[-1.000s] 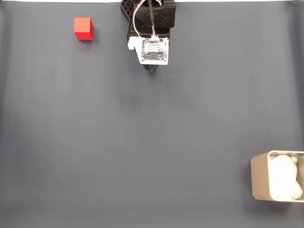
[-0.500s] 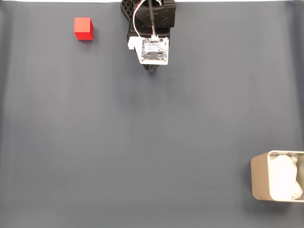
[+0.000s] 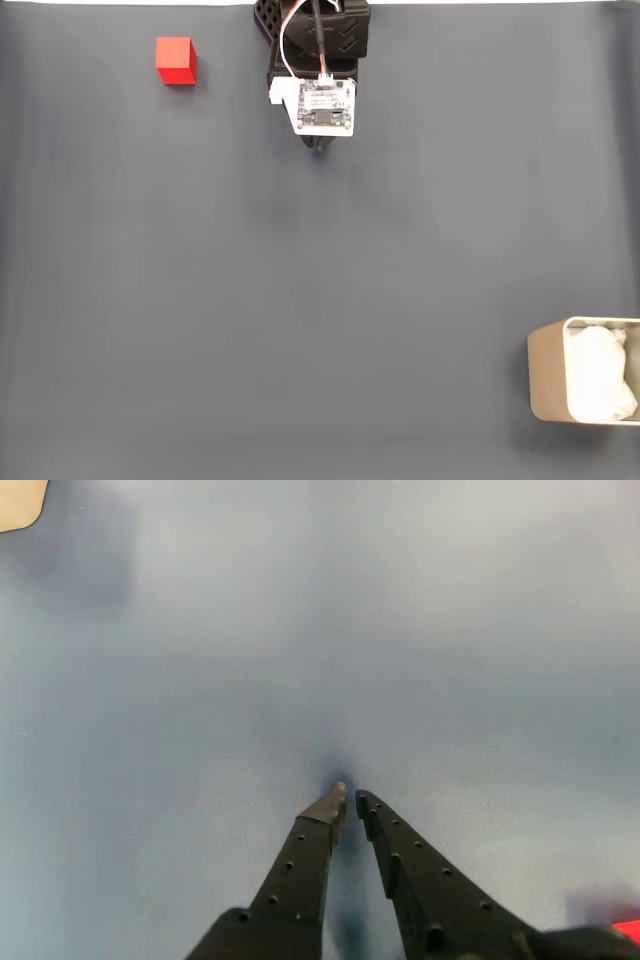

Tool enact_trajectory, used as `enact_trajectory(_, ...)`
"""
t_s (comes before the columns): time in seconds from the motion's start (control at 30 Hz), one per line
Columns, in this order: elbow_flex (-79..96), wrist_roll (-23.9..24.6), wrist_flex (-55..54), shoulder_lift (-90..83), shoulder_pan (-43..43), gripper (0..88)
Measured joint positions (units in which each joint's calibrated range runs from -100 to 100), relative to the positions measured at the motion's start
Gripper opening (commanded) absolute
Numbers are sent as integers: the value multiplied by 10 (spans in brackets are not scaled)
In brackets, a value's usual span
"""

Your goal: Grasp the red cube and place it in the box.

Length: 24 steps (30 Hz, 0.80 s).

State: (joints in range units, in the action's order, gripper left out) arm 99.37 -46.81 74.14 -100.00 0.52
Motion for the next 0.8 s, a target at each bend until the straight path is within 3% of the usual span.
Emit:
enact_trajectory(0.37, 0, -22, -1, 0, 0, 0)
enact_trajectory(0.53, -33, -12, -93, 23, 0, 0)
enact_trajectory(0.8, -353, -11, -158, 209, 8, 0)
